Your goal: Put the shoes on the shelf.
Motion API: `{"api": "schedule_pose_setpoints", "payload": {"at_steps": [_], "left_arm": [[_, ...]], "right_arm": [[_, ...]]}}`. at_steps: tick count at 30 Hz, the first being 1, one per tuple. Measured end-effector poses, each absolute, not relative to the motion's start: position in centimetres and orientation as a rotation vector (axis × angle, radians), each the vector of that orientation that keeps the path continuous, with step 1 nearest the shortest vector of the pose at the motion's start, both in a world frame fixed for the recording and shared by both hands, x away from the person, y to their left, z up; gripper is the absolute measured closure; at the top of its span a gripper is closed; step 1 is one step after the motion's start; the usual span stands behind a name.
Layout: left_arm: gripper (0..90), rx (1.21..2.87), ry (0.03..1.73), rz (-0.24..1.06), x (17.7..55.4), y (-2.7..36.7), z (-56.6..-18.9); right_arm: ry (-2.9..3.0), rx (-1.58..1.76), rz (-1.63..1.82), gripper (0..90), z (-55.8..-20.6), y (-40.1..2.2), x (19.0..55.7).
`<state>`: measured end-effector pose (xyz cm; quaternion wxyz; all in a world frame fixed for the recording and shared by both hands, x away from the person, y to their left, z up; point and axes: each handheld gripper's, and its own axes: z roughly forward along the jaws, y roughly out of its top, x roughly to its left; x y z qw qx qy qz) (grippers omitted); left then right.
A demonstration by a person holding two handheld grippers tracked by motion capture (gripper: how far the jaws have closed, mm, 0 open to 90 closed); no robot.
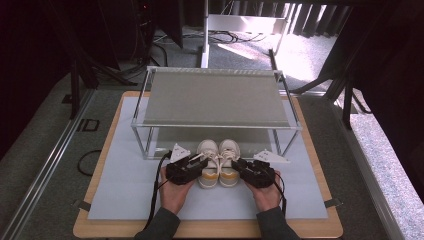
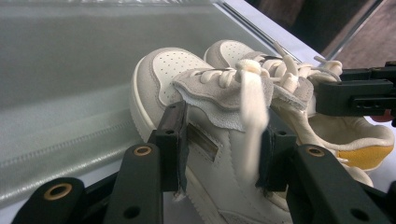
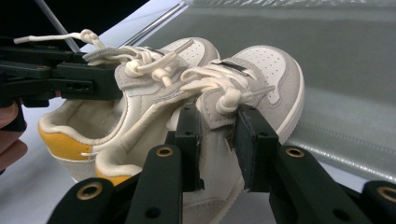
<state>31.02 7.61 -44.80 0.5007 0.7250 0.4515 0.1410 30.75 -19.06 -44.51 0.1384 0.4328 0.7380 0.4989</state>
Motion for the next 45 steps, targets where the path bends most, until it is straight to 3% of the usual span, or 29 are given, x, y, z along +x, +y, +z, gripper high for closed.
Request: {"api": "schedule_pose_setpoints", "payload": {"at_steps": [24, 45], "left_arm": [[59.7, 1.600, 1.178, 0.386, 36.4, 7.4, -45.5], [56.6, 1.554, 1.252, 0.409, 38.3, 7.4, -47.3]], "right_arm": [[2.030, 1.338, 1.527, 72.1, -45.1, -18.6, 36.4], [2.031, 1.458, 1.476, 68.5, -45.8, -17.9, 38.5]]}}
